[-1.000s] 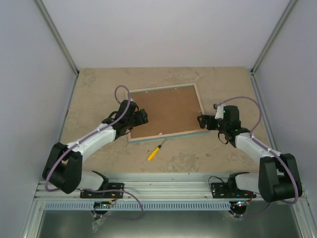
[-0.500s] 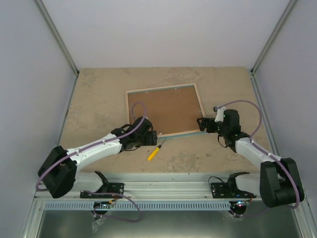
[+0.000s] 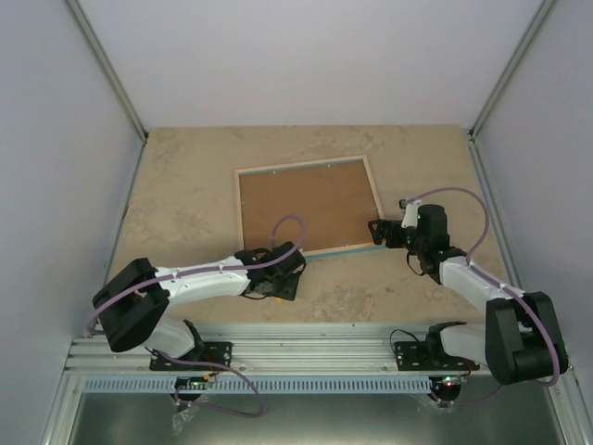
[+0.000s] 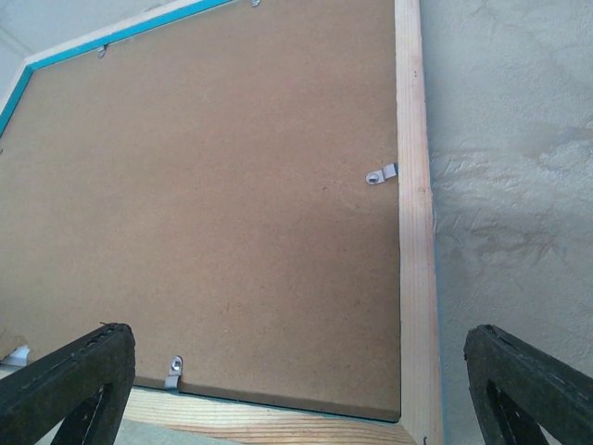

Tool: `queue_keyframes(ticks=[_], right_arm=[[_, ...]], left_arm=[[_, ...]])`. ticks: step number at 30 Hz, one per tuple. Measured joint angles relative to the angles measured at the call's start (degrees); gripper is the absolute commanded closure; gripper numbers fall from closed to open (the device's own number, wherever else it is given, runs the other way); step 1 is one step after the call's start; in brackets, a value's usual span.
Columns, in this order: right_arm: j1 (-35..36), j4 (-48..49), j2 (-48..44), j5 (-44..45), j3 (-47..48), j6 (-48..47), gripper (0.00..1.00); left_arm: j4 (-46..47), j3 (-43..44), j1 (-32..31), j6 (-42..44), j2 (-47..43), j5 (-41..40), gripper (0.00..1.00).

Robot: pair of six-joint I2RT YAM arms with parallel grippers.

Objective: Take the photo out of the frame

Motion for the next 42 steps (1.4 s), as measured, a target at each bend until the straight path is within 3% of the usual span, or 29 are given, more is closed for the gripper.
queue_keyframes(ticks=[9,17,26,31,42], right_arm=[[0.0,0.4,0.1,0.0,0.0,0.4,0.02],[0.0,0.6,1.0,0.0,0.0,0.6,0.02],[0.0,0.9,1.0,-0.2,0.0,0.7,0.02],[0.0,1.1,1.0,-0.8,0.0,0.7,0.02],[0.0,1.7,0.9,-6.0,0.0,1.2,0.03]], left_arm=[[-2.1,2.8,-2.1,2.1,3.9,-1.1,0.63],[-2.6,4.3,-3.3,2.5,7.9,-1.7,0.69],[-2.3,6.4,-4.7,2.9,10.2,-2.4,0.88],[-2.3,6.4,-4.9,3.0,10.2,-2.3,0.94],[-4.5,9.1,-4.9,3.3,5.9,-2.8,0.96]])
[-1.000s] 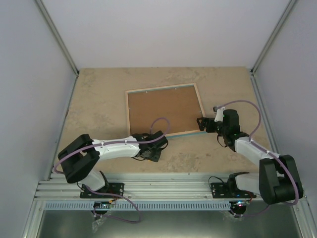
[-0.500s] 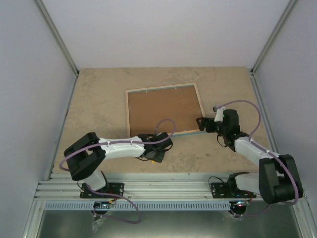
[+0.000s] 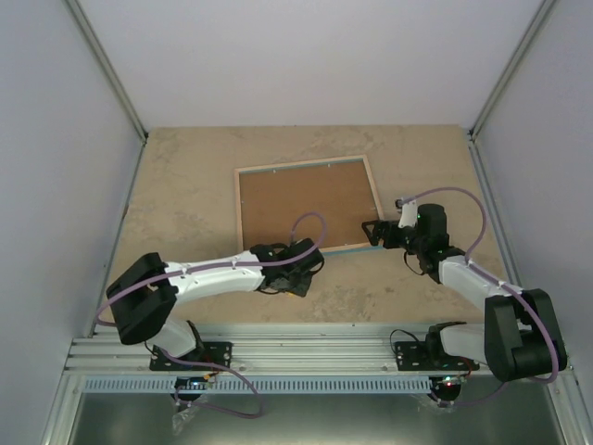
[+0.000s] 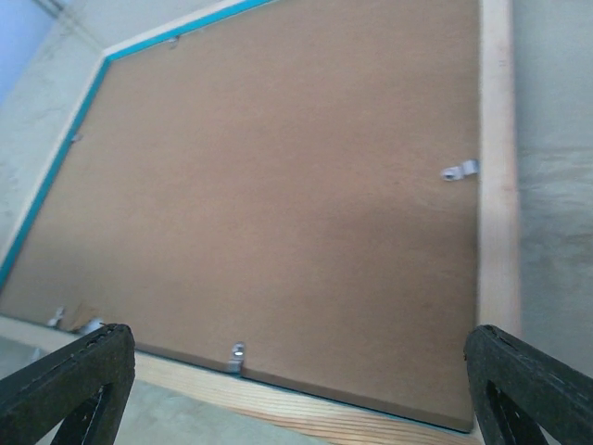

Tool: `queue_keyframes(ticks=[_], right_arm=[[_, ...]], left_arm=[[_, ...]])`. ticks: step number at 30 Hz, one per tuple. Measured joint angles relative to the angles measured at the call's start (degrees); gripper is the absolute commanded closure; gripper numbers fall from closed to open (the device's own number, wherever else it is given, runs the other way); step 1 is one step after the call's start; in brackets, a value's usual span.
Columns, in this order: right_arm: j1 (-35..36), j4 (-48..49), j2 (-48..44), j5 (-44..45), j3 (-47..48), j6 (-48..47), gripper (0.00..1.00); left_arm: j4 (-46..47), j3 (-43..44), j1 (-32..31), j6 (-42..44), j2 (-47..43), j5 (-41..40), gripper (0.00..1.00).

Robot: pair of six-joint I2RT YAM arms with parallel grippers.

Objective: Take the photo out of the frame

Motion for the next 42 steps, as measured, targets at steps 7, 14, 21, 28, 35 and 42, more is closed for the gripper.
queue_keyframes(ticks=[7,14,21,28,35,42], right_arm=[[0.7,4.4,0.1,-11.3,-0.1,2.1,0.07],[4.3,10.6,2.8,-21.2,-0.4,5.3,0.14],[6.1,16.3,5.1,-26.4,-1.3,9.8,0.20],[7.3,23.2,9.0,-28.4,-2.6,15.3,0.34],[8.7,28.0,10.8,-28.8,-3.9,20.0,0.43],[9.4,30.5,11.0,-28.5,-3.9,23.6,0.67]], left_arm=[[-0.9,7.8,0.1,1.7,-1.1,-3.1,0.96],[0.6,11.9,2.4,5.0,0.3,-3.0,0.97],[2.4,14.1,3.0,8.7,3.6,-0.2,0.97],[4.8,15.0,3.0,10.8,4.3,3.0,0.97],[7.3,14.9,3.0,12.1,4.3,6.3,0.96],[9.0,14.4,3.0,13.1,4.2,7.7,0.95]])
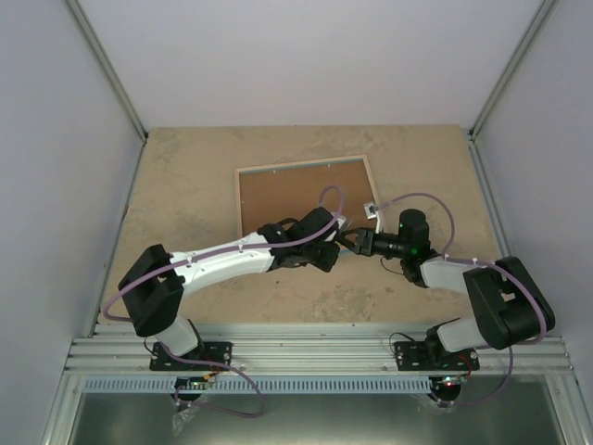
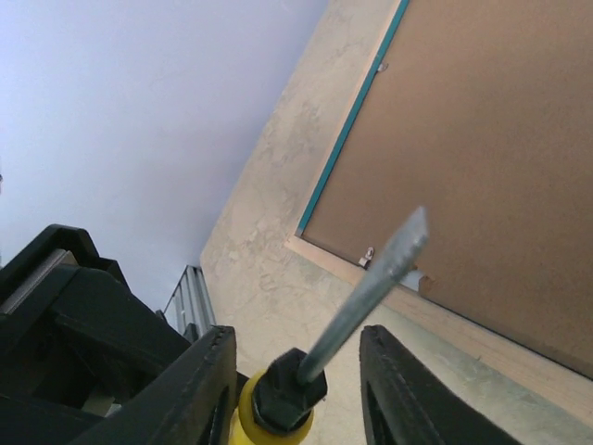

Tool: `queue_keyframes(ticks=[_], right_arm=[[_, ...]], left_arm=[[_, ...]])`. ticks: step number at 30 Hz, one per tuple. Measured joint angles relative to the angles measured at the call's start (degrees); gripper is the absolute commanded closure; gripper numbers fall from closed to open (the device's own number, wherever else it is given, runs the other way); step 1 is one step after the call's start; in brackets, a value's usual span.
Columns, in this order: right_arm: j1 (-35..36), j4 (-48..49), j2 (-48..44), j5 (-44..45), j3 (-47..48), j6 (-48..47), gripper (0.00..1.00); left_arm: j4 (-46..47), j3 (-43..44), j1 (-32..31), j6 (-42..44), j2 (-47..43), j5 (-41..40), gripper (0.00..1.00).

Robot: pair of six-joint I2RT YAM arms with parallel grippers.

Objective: Take the photo out of the frame

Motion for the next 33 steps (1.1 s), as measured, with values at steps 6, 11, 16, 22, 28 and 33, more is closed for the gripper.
queue_keyframes(ticks=[6,11,16,22,28,33], right_arm=[[0.2,0.9,-0.8,0.9,-0.2,3.3,0.88],[0.9,0.5,-3.9,1.6,-1.0,7.1,0.99],[2.3,-1.0,-8.0,4.1,-1.4,9.1,0.99],[4.1,-2.1,-11.8,8.3,-2.1,13.2,0.99],[5.5,-2.5,-14.3,11.8,-2.8,18.9,1.00],[6.3,-2.3,-15.2,13.3,-3.0,24.0,1.00]], left_arm=[[2.0,-3.0,0.0,0.6,-1.4,0.3,0.93],[5.3,-6.1,-0.3,1.1,-4.1,1.2,0.84],[8.2,-8.7,-0.7,1.0,-7.2,1.1,0.65],[13.9,-14.2,-1.4,-0.3,-12.9,1.1,0.41],[22.5,-20.5,-1.5,-2.3,-18.2,1.0,0.32],[29.2,-25.1,-1.6,-3.8,-20.5,-0.9,0.30]])
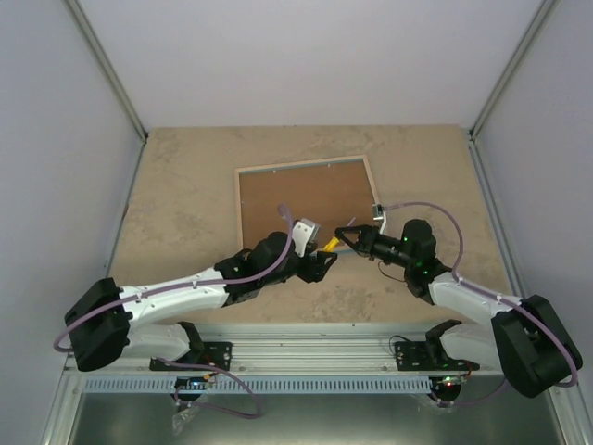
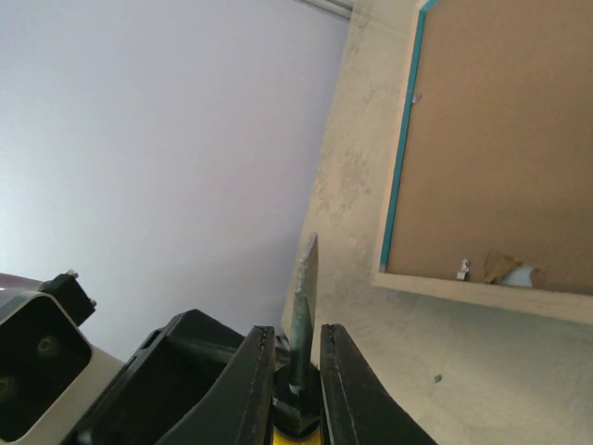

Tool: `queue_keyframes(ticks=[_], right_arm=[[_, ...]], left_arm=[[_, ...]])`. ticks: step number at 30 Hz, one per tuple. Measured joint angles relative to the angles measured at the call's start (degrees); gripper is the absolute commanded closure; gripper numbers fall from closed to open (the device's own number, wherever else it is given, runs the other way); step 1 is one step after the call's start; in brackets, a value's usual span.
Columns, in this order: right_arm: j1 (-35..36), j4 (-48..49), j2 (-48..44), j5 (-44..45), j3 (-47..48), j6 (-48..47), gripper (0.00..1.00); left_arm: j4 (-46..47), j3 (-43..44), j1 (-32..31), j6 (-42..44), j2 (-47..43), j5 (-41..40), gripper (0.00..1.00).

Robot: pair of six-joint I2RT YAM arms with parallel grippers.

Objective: Take the photo out of the frame

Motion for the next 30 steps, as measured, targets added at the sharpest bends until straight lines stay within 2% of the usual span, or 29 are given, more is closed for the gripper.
queue_keyframes(ticks=[9,16,21,30], right_arm=[[1.6,1.4,-1.4,1.8,-2.0,8.9,0.99],[1.7,3.2,-2.5,2.9,-3.5,12.9,0.99],[1.7,4.1,-3.1,3.3,-3.7,14.2,1.00],[1.7,4.8,-3.5,3.8,-4.5,15.3,0.99]], left_arm=[[16.6,-8.1,0.0,-4.4,-2.0,-3.2,0.33],[27.3,-9.7,0.0,-7.3,1.6,-0.9,0.39],[31.3,-9.8,0.0,-8.8,5.8,1.7,0.45],[34.3,-10.3,-0.1,-9.8,6.5,2.4,0.59]])
